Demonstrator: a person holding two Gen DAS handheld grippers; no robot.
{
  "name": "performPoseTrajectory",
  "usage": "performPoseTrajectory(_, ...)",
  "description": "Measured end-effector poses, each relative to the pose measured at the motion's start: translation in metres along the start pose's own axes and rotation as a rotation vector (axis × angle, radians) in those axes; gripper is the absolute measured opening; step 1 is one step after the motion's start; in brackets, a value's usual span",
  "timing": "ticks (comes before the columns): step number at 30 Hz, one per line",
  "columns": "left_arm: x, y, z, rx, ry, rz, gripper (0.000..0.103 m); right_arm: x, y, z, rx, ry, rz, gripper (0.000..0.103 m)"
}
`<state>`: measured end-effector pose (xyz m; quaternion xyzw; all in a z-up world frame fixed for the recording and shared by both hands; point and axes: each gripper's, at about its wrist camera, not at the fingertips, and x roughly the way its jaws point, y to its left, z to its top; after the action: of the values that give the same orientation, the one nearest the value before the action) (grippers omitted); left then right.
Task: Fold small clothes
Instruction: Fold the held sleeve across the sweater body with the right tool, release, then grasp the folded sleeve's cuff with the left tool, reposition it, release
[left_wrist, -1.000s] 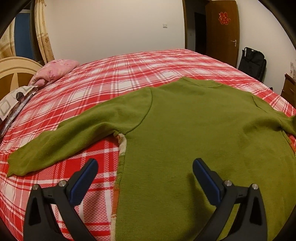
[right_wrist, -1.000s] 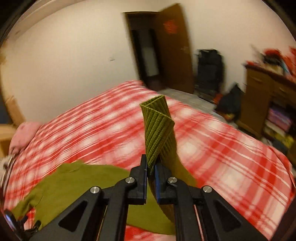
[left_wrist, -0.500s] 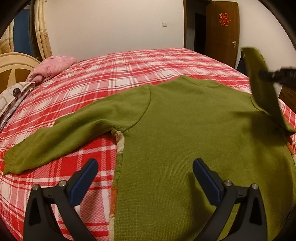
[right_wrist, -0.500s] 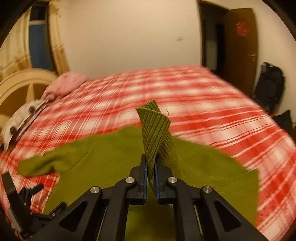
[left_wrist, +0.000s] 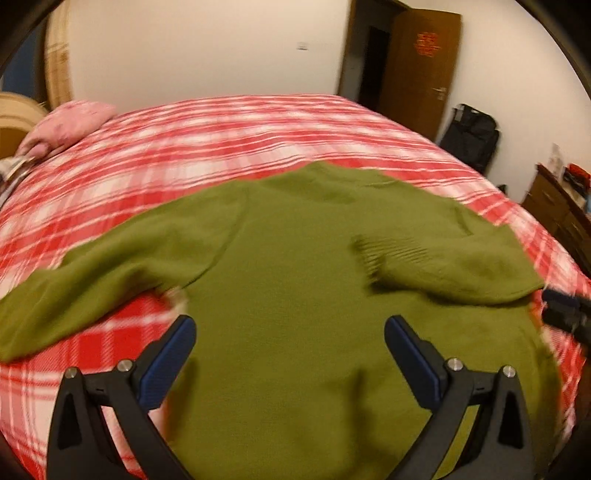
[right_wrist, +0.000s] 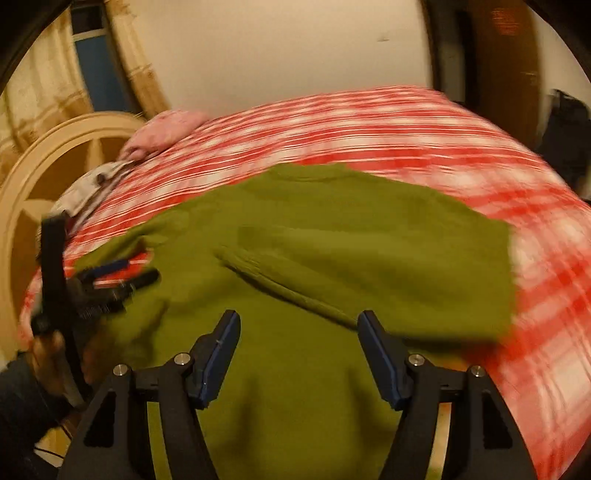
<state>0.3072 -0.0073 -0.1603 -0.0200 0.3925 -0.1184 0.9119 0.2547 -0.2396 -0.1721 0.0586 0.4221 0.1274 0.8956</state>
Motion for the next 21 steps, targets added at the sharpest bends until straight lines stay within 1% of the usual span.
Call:
performPoseTrajectory(1, 0.003, -0.01, 0.007, 0.01, -0.002, -0.019, 0.103, -0.01, -0.007, -0.011, 0.014, -0.02, -0.044, 0.067)
performPoseTrajectory(2, 0.006, -0.017, 0.013, 0.016, 0.002, -0.033, 0.103, -0.017, -0.011, -0.019, 0.023, -0.035, -0.07, 0.067)
performPoseTrajectory(4, 0.019, -0.029, 0.025, 0.002, 0.026, -0.062, 0.097, -0.03, -0.018, -0.037, 0.035, -0.062, -0.117, 0.067)
performPoseTrajectory(5, 0.027, -0.034, 0.03, -0.005, 0.048, -0.076, 0.091, -0.033, -0.02, -0.043, 0.037, -0.072, -0.126, 0.067)
performPoseTrajectory(7, 0.045, -0.044, 0.037, -0.02, 0.11, -0.118, 0.086, -0.039, -0.019, -0.058, 0.023, -0.104, -0.147, 0.067)
performPoseTrajectory(8, 0.053, -0.05, 0.039, -0.028, 0.133, -0.116, 0.079, -0.04, -0.016, -0.063, 0.01, -0.119, -0.157, 0.067)
performPoseTrajectory(9, 0.06, -0.054, 0.039, -0.041, 0.156, -0.118, 0.075, -0.042, -0.011, -0.069, -0.009, -0.144, -0.169, 0.067)
performPoseTrajectory(10, 0.069, -0.058, 0.038, -0.062, 0.193, -0.142, 0.073, -0.043, -0.009, -0.073, -0.023, -0.163, -0.174, 0.067)
performPoseTrajectory(11, 0.075, -0.06, 0.036, -0.076, 0.218, -0.155, 0.063, -0.047, -0.007, -0.077, -0.04, -0.185, -0.179, 0.067)
performPoseTrajectory(12, 0.081, -0.062, 0.034, -0.095, 0.237, -0.152, 0.056, -0.049, -0.004, -0.08, -0.059, -0.211, -0.183, 0.067)
performPoseTrajectory(13, 0.08, -0.064, 0.034, -0.101, 0.227, -0.141, 0.056, -0.052, -0.001, -0.083, -0.082, -0.237, -0.178, 0.067)
performPoseTrajectory(14, 0.078, -0.068, 0.034, -0.098, 0.21, -0.132, 0.045, -0.054, 0.002, -0.086, -0.107, -0.254, -0.165, 0.067)
performPoseTrajectory(15, 0.077, -0.07, 0.034, -0.093, 0.208, -0.141, 0.021, -0.055, 0.005, -0.088, -0.137, -0.269, -0.154, 0.067)
performPoseTrajectory(16, 0.077, -0.072, 0.036, -0.096, 0.217, -0.171, 0.016, -0.055, 0.006, -0.089, -0.156, -0.274, -0.155, 0.067)
performPoseTrajectory(17, 0.075, -0.072, 0.038, -0.105, 0.222, -0.178, 0.013, -0.054, 0.007, -0.091, -0.175, -0.277, -0.16, 0.067)
performPoseTrajectory(18, 0.072, -0.071, 0.04, -0.109, 0.211, -0.179, 0.011, -0.054, 0.01, -0.093, -0.196, -0.278, -0.168, 0.067)
performPoseTrajectory(21, 0.049, -0.07, 0.053, -0.087, 0.11, -0.18, 0.01, -0.053, 0.017, -0.096, -0.232, -0.277, -0.17, 0.067)
